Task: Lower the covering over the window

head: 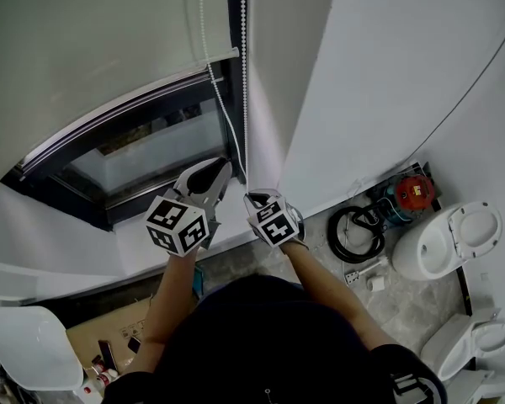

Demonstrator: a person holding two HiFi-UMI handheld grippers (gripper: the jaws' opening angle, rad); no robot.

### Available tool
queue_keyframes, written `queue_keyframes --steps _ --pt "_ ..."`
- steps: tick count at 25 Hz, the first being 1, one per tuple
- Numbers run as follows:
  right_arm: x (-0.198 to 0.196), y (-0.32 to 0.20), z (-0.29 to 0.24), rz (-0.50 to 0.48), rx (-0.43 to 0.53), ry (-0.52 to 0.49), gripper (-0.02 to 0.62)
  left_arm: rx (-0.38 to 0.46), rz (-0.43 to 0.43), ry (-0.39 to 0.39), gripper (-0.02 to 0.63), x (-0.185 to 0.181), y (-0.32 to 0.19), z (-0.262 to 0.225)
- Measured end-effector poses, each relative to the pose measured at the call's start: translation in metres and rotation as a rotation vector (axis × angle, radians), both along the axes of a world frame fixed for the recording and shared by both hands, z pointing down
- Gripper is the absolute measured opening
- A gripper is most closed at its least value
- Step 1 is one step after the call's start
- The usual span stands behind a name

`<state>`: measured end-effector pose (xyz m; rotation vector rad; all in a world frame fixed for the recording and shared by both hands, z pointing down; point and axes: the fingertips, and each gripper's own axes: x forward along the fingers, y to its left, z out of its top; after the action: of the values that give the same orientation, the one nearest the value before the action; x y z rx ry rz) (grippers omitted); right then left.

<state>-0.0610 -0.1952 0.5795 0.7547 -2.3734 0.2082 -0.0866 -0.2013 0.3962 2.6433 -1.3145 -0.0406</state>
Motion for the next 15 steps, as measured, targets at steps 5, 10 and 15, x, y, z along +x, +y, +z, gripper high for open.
queue_keyframes --steps 5,10,15 --pt "0.000 0.001 -0.001 -0.018 0.019 0.016 0.012 0.049 0.061 -0.020 0.062 0.024 -0.003 -0.021" --pt "0.000 0.006 -0.002 -0.022 0.021 0.021 0.012 0.048 0.084 -0.055 0.081 0.039 -0.012 -0.024" --pt "0.000 0.008 -0.001 -0.026 0.020 0.024 0.012 0.019 0.091 -0.063 0.017 0.045 -0.019 -0.017"
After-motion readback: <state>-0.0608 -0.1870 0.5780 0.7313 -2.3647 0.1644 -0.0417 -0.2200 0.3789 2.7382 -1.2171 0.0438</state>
